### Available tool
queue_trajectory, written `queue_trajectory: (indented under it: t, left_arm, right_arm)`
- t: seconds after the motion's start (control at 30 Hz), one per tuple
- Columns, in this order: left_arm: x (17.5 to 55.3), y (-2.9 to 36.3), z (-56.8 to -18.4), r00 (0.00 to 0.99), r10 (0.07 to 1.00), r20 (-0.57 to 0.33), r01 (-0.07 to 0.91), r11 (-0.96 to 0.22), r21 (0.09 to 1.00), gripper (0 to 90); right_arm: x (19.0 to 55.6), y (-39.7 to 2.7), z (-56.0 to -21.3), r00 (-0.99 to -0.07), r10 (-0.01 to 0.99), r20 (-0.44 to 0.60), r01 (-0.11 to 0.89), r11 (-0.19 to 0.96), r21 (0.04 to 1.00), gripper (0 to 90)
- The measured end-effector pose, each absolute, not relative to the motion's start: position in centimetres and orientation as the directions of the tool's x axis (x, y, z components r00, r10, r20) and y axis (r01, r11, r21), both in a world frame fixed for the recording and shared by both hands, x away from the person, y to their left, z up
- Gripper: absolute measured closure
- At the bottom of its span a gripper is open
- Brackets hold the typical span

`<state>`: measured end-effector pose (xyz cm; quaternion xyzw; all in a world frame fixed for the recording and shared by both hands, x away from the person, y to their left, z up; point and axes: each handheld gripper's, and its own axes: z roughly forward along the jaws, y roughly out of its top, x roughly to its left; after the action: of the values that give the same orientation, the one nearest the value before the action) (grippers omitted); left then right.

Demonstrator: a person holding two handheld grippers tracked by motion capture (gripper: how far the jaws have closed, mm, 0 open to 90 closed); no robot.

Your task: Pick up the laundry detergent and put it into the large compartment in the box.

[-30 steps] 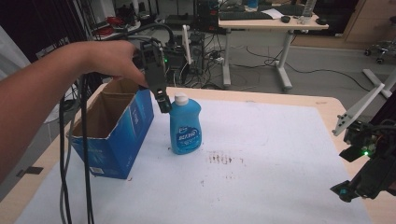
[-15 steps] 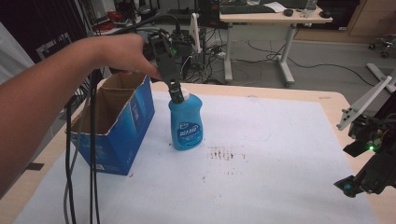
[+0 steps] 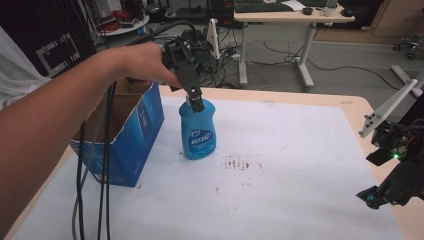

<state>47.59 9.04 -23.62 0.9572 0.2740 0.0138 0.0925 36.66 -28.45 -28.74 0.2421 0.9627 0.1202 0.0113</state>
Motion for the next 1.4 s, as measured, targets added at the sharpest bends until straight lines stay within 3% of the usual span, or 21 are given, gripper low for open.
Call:
queue_trajectory:
  t: [1.4]
  left_arm:
    - [49.1,7.6,-29.1,0.879,0.476,-0.03,0.475,-0.868,0.146,2.9]
  right_arm:
    - [37.1,-28.7,-29.3,-0.877,0.477,0.05,0.475,0.85,0.228,1.6]
